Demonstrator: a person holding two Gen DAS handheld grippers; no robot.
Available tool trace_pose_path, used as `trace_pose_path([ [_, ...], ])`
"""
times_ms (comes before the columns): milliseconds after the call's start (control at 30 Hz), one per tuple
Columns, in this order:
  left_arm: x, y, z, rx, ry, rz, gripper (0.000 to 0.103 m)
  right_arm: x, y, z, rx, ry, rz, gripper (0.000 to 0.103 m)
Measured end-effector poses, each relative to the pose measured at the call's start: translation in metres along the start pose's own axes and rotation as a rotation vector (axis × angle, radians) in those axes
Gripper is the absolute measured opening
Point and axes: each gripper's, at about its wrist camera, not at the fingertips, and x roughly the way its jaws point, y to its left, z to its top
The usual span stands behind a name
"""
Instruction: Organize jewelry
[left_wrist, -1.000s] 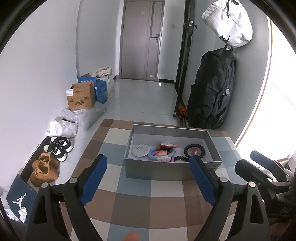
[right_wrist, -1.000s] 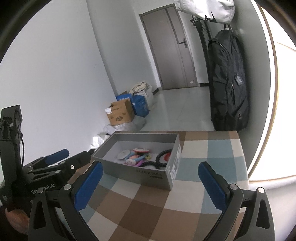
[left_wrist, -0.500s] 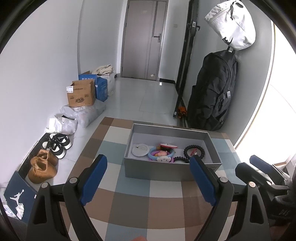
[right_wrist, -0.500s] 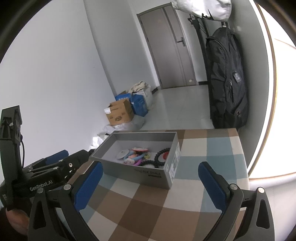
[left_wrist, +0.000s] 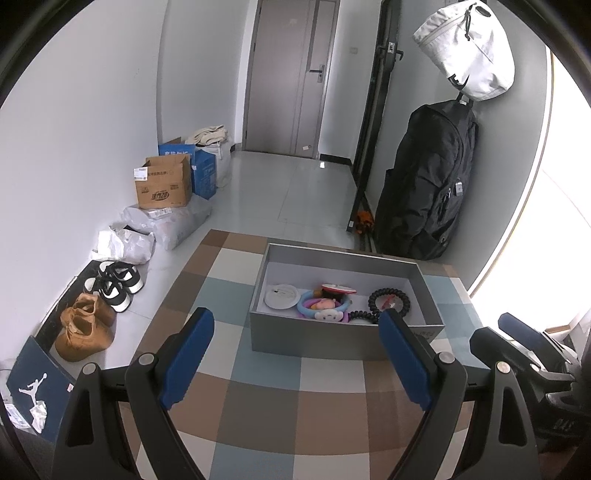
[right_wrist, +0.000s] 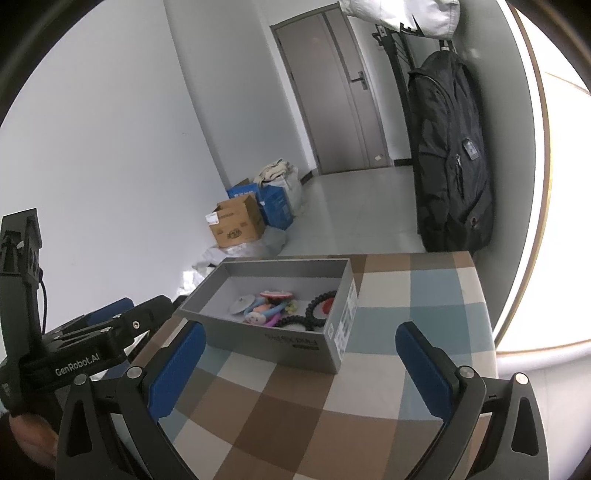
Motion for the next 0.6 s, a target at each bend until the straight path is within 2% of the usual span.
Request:
trace_pose_path([
  [600,0.0011,0.0021,-0.0003,-0.012,0.001,0.001,0.088,0.0059,0.0005,-0.0016,0.000,0.023,0.003,0.103],
])
